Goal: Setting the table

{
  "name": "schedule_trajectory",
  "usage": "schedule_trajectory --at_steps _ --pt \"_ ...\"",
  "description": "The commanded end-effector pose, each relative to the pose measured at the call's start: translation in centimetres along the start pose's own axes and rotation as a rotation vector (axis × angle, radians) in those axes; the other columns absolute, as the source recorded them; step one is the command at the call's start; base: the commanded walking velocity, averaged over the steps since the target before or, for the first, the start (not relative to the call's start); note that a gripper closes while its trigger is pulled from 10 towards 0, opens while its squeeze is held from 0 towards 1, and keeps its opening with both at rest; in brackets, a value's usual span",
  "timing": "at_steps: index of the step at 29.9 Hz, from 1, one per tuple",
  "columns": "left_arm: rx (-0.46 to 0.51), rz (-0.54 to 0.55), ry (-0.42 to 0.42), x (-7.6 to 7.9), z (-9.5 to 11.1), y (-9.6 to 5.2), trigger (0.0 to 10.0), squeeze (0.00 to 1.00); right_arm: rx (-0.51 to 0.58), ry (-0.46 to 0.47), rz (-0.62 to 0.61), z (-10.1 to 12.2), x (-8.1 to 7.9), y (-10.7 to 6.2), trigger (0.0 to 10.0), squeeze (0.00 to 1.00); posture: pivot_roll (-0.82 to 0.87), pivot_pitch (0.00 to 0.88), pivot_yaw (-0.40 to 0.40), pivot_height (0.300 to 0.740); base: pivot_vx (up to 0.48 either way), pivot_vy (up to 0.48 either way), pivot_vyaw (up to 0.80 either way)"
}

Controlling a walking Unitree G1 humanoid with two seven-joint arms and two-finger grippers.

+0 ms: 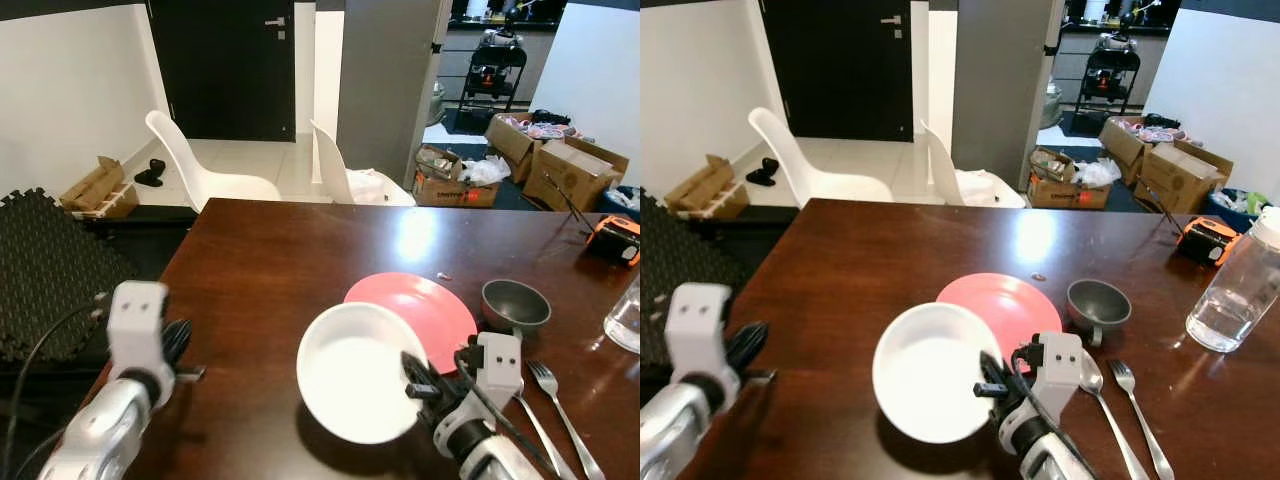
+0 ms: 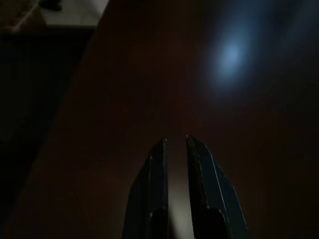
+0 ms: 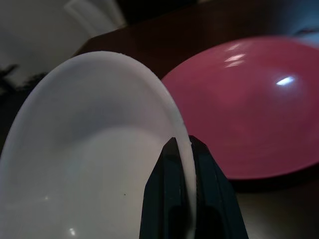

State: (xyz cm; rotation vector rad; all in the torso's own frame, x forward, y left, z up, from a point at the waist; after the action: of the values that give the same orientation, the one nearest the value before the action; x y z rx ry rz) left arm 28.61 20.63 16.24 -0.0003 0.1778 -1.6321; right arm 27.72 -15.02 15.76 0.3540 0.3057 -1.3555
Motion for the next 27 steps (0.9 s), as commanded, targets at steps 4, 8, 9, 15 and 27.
schedule_trajectory --at_steps 4,8,9,15,27 --pt "-0.028 -0.011 0.015 1.2 -2.4 -1.9 10.0 0.00 0.087 -0.072 -0.081 0.3 0.0 -0.5 10.0 0.00 0.01 0.122 0.083 0.740 0.000 0.000 0.00" --pt "-0.025 0.025 0.008 1.6 -2.7 -1.8 10.0 0.00 0.099 -0.087 -0.098 0.1 0.0 -0.6 10.0 0.00 0.00 0.117 0.079 0.740 0.000 0.000 0.00" --pt "-0.020 0.034 0.001 1.8 -2.7 -1.7 10.0 0.00 0.103 -0.091 -0.101 0.1 0.0 -0.6 10.0 0.00 0.00 0.116 0.076 0.740 0.000 0.000 0.00" --pt "-0.003 0.038 0.021 2.2 -2.5 -1.2 10.0 0.00 0.111 -0.097 -0.103 0.0 -0.1 -0.2 10.0 0.00 0.01 0.109 0.073 0.740 0.000 0.000 0.00" --pt "0.020 0.042 0.056 2.2 -2.4 -1.4 10.0 0.00 0.121 -0.107 -0.109 -0.6 -0.2 0.2 10.0 0.00 0.01 0.105 0.078 0.740 -0.233 0.000 0.00"
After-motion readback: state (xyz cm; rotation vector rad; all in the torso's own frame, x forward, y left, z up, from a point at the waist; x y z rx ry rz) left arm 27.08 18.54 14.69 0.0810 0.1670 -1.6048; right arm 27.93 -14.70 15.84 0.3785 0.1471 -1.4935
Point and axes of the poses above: a point about 5 cm out from each wrist's last joint towards the gripper, its own y axis pointing out of the wrist towards the gripper, its own z axis along the axis of the wrist's last joint, x = y × z, the point moved 1 cm from there along y, pointing out of the wrist towards the gripper, and after that the axes turned 8 degrees about y, right-handed, at the moved point
